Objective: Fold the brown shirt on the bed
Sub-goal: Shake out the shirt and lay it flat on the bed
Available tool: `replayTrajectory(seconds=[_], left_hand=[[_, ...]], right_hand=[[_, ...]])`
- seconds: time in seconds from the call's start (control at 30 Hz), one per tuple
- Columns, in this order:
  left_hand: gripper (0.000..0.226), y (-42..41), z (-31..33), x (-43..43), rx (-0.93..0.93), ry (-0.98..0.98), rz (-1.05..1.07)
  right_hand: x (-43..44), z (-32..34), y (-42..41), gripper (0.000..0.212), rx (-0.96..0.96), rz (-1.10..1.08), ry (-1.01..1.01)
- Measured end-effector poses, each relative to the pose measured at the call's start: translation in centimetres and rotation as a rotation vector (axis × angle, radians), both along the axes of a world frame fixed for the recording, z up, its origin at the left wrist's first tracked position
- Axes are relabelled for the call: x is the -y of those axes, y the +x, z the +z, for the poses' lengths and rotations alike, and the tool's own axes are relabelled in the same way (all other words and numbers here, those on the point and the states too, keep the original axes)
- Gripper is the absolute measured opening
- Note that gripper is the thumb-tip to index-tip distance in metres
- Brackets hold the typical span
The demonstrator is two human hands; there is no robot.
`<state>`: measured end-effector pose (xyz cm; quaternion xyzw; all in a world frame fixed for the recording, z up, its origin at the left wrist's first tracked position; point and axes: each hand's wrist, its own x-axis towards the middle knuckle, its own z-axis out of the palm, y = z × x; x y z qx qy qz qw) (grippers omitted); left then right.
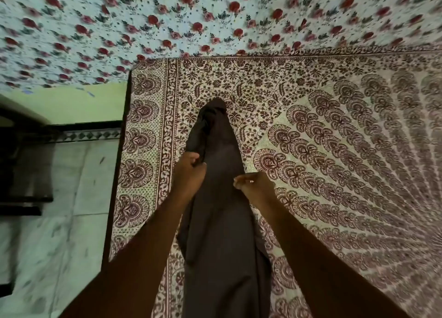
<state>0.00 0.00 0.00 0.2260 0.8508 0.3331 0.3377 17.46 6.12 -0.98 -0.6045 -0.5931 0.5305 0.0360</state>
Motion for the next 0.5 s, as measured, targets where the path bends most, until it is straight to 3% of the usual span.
replayTrajectory(seconds=[0.07,0.13,0.2,0.3,0.4,0.43,0.5], left_hand=[[0.048,-1.1,-1.6,-0.9,0.042,-0.051,-0.022],[0.053,-2.0,-3.2,-1.5,0.082,-0.075,-0.039],[0.047,-3.2,-5.3,-1.9,0.064,-0.055,0.000],[0.040,-5.4,-6.6,-2.4,0.051,0.039,0.134],[0.040,-7.3,-7.0,-3.3,-0.015,0.083,0.086],[0.043,-7.8,-7.3,-3.6,-0.050,0.083,0.023],[0.050,-8.5,-7.9,-4.6,-0.001,0.110,-0.035]], right_hand=[[-0.8,-1.9,-1.4,0.022,0.098,-0.001,0.018],[-0.9,-2.6,-2.9,0.021,0.151,-0.037,0.092],[0.0,-1.9,-4.3,0.009,0.042,0.010,0.210],[2.1,-1.2,-5.6,0.024,-0.167,0.325,0.367],[2.4,-1.9,-5.6,0.038,-0.231,0.669,0.194],[2.1,-1.9,-5.6,0.038,-0.270,0.643,0.112],[1.3,-1.6,-6.1,0.037,-0.385,0.302,-0.065]])
